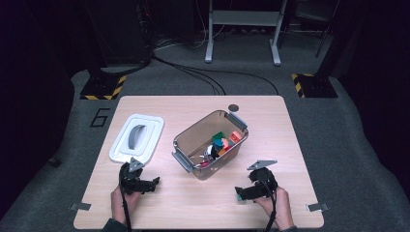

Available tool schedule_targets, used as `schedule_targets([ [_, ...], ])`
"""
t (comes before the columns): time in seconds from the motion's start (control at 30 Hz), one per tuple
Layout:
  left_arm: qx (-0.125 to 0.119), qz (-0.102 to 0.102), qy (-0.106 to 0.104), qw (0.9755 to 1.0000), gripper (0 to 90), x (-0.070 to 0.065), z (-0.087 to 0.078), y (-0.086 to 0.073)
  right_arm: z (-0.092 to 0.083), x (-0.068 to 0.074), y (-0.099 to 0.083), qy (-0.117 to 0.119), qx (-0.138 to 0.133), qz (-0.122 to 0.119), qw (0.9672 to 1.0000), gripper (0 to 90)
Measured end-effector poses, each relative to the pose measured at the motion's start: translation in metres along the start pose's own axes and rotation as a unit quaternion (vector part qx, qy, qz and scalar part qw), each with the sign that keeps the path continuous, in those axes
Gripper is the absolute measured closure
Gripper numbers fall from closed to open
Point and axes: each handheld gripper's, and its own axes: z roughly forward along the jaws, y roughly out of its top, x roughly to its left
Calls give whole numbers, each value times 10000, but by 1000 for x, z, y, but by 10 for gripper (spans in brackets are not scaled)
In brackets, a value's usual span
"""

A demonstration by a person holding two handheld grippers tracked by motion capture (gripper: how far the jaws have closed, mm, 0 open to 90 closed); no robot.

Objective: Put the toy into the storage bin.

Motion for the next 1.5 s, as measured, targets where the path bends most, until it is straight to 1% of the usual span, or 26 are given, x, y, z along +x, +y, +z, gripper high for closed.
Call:
schedule_targets([
  [0.1,0,-2,1,10000,7,0,0,0,4,2,-7,4,56,41,10000,101],
  [0.2,0,-1,0,10000,7,0,0,0,9,6,-13,-55,122,21,9999,106],
  [0.23,-1,-1,-1,10000,7,0,0,0,10,7,-14,-40,163,-5,9999,112],
  [0.37,0,0,0,10000,7,0,0,0,14,10,-19,-95,217,-23,9997,147],
  [0.4,0,0,1,10000,7,0,0,0,15,10,-20,-147,256,-21,9996,165],
  [0.47,-2,-1,0,10000,7,0,0,0,16,10,-21,-207,289,-38,9994,203],
  [0.5,-2,-1,0,10000,7,0,0,0,16,9,-21,-194,316,-27,9993,207],
  [0.6,1,1,0,10000,7,0,0,0,15,7,-23,-323,355,-21,9988,249],
  [0.67,0,1,1,10000,7,0,0,0,14,5,-24,-349,331,19,9988,282],
  [0.7,-1,1,1,10000,7,0,0,0,14,4,-24,-360,363,19,9987,281],
  [0.8,-2,0,1,10000,7,0,0,0,13,1,-26,-395,382,54,9985,330],
  [0.9,-1,-1,0,10000,7,0,0,0,13,1,-26,-414,335,19,9986,356],
  [0.97,-2,-2,-1,10000,7,0,0,0,13,1,-26,-383,309,-7,9988,395],
  [1.03,-1,0,0,10000,7,0,0,0,15,2,-25,-386,308,-47,9988,470],
  [1.1,-1,0,0,10000,7,0,0,0,15,2,-24,-386,297,-84,9988,577],
  [1.2,0,1,0,10000,7,0,0,0,16,0,-23,-435,287,-93,9986,582],
  [1.27,0,1,1,10000,7,0,0,0,14,-2,-22,-401,283,-79,9988,583],
  [1.3,1,2,0,10000,7,0,0,0,14,-3,-21,-424,245,-41,9988,583],
  [1.43,-2,-1,1,10000,7,0,0,0,8,-6,-15,-404,104,-43,9991,583],
  [1.47,-1,-1,1,10000,7,0,0,0,5,-6,-13,-400,87,6,9992,583],
  [1.5,-1,0,1,10000,7,0,0,0,3,-7,-11,-396,58,-4,9992,583],
])
